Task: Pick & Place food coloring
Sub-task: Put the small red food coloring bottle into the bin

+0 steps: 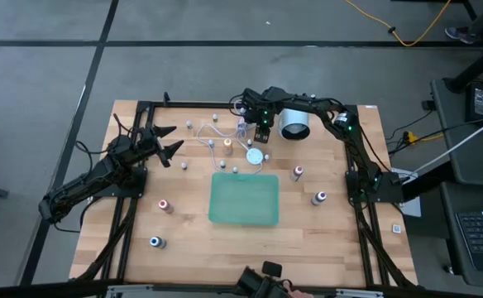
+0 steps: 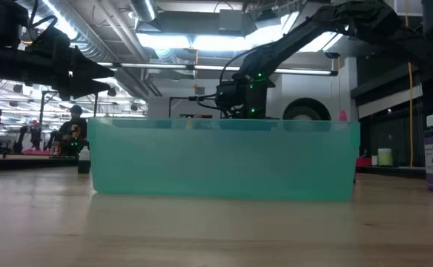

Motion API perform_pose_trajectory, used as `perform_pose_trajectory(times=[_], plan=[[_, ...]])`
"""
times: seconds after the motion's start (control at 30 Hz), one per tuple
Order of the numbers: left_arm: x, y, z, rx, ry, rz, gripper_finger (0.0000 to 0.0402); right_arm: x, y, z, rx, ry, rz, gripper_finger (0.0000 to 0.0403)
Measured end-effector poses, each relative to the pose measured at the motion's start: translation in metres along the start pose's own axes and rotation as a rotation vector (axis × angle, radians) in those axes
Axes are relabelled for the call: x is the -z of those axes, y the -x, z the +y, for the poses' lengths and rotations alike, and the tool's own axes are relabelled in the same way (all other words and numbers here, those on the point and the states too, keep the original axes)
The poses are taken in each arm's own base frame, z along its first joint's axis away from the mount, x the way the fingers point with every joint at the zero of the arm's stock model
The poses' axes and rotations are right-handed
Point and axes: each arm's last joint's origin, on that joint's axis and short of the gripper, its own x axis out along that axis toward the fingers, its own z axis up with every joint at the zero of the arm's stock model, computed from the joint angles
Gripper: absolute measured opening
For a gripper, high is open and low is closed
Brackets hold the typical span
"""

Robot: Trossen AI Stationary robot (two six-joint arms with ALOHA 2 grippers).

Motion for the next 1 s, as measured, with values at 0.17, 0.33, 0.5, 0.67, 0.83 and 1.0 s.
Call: perform_pose_trajectory(times=[0.17, 0.33, 0.5, 0.67, 0.83, 1.0], plan=[[0.0, 0.0, 0.0, -0.001, 0.0, 0.0, 0.0333, 0.0, 0.0, 0.0, 0.0, 0.0, 0.0, 0.0079], [0.0, 0.0, 0.0, 0.0, 0.0, 0.0, 0.0333, 0.0, 0.0, 0.0, 0.001, 0.001, 0.002, 0.0086], [0.0, 0.0, 0.0, 0.0, 0.0, 0.0, 0.0333, -0.003, 0.013, -0.001, 0.016, 0.001, 0.005, 0.0085], [0.0, 0.0, 0.0, 0.0, 0.0, 0.0, 0.0333, -0.013, 0.038, 0.001, 0.036, 0.01, -0.037, 0.0077], [0.0, 0.0, 0.0, 0.0, 0.0, 0.0, 0.0333, -0.024, 0.07, 0.018, 0.089, 0.047, -0.062, 0.0086], [0.0, 0.0, 0.0, 0.0, 0.0, 0.0, 0.0333, -0.024, 0.092, 0.041, 0.094, 0.045, -0.09, 0.0081]])
